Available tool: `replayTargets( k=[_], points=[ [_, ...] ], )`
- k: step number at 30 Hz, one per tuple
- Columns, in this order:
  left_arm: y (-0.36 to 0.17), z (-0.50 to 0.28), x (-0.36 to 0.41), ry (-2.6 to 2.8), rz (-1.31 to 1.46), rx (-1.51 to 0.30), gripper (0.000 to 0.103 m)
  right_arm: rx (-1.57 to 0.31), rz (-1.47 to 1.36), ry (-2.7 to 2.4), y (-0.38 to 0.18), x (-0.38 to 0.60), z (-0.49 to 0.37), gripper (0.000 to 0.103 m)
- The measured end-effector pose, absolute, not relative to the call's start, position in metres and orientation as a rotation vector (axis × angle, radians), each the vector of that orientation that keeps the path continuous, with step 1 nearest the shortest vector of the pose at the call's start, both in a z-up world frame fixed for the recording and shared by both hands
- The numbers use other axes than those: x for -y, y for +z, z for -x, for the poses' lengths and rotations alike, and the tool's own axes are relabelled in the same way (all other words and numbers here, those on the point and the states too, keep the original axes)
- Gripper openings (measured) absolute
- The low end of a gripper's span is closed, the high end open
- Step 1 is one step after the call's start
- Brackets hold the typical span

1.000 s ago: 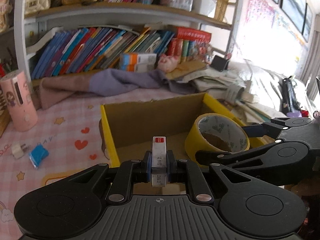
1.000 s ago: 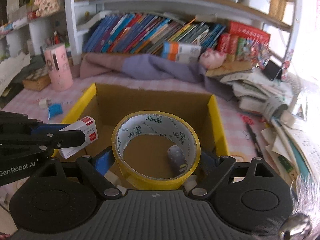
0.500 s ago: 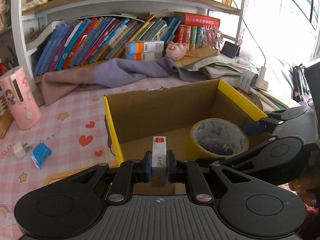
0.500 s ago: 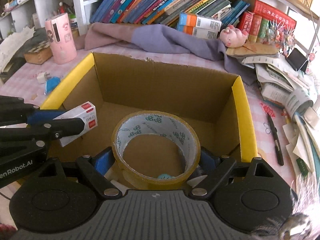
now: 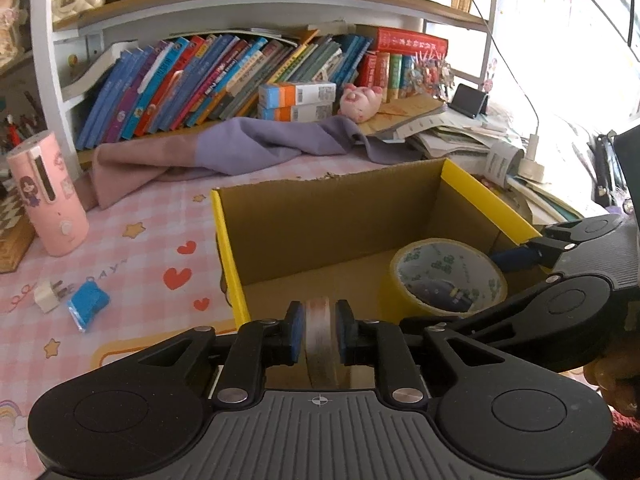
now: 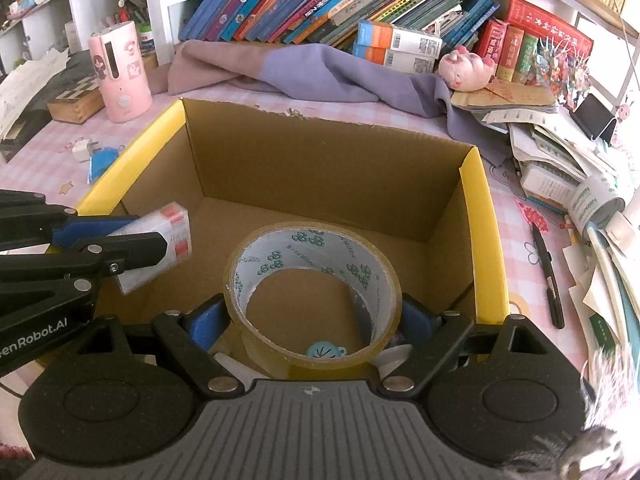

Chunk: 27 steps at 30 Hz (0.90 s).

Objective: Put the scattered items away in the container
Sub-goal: 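Lower the tape roll into the box and open the right gripper while the left releases the white box, then withdraw both open grippers from the yellow box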

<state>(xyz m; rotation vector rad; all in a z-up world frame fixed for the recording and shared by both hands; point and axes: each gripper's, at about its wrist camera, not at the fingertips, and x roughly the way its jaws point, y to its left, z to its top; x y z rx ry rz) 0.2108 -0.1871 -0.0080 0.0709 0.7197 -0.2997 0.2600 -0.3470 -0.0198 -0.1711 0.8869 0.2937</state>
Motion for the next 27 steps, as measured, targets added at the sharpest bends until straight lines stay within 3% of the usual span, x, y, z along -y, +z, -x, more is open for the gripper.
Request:
replayTargets(
  k=[4, 9, 15, 27],
  points=[
    [-0.005, -0.205, 0.186, -0.300, -0.053, -0.703, 0.037, -0.884, 0.175, 0.273, -0.020, 0.347, -0.256, 0.089],
    [0.001, -0.191, 0.185, -0.298, -0.037, -0.653, 0.064, -0.876, 0.137, 0.246, -0.018, 0.355, -0.249, 0.089],
    [0.008, -0.174, 0.186, -0.276, -0.052, -0.605, 0.078, -0.847, 0.106, 0.234, -0.012, 0.360, -0.235, 0.089],
    [0.017, -0.152, 0.176, -0.264, -0.055, -0.556, 0.084, -0.769, 0.095, 0.218, 0.004, 0.357, -0.207, 0.090]
  ],
)
